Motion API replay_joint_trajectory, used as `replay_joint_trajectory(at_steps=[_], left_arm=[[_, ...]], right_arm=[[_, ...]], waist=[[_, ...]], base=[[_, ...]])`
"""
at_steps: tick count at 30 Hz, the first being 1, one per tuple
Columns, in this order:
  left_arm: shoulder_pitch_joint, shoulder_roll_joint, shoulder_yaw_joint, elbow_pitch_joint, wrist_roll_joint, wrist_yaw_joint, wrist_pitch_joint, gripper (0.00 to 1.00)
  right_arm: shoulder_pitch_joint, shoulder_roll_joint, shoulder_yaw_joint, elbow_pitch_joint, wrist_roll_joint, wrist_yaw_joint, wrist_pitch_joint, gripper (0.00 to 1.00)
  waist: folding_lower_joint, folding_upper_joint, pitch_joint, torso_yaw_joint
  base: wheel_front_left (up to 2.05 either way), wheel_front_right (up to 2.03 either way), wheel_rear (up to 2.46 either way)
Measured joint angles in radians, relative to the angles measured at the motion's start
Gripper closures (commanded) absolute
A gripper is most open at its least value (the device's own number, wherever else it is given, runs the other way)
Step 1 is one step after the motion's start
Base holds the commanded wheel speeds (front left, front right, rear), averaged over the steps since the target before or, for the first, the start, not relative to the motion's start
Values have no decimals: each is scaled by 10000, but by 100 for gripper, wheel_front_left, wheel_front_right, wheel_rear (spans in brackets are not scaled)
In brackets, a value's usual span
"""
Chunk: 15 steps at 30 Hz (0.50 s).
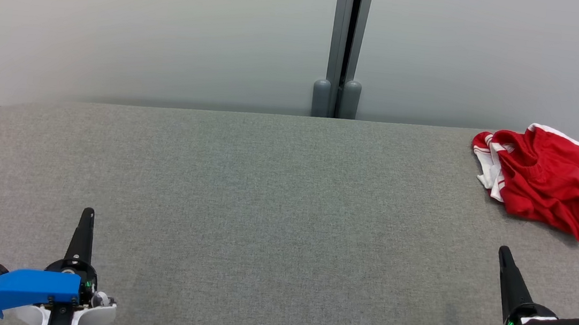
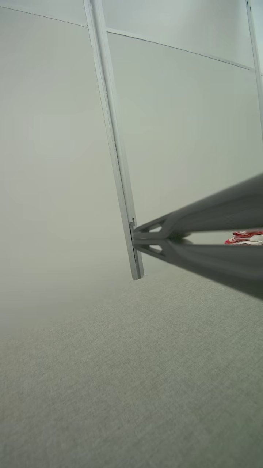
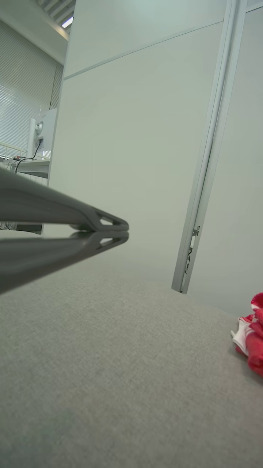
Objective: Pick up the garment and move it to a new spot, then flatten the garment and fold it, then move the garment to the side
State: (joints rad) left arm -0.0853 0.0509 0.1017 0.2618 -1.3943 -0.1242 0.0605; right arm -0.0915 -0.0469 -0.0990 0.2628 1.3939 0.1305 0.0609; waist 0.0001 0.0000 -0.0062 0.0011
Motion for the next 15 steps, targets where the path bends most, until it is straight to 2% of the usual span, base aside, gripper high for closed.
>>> replay_joint_trajectory(at_steps=[15], left_arm=[[-102,0,79,-81,-1237,-2,309,100]], right_arm=[[-71,-2,-77,-98,1237,0,309,100]], waist=[[-1,-2,51,-7]], base=[[0,0,0]])
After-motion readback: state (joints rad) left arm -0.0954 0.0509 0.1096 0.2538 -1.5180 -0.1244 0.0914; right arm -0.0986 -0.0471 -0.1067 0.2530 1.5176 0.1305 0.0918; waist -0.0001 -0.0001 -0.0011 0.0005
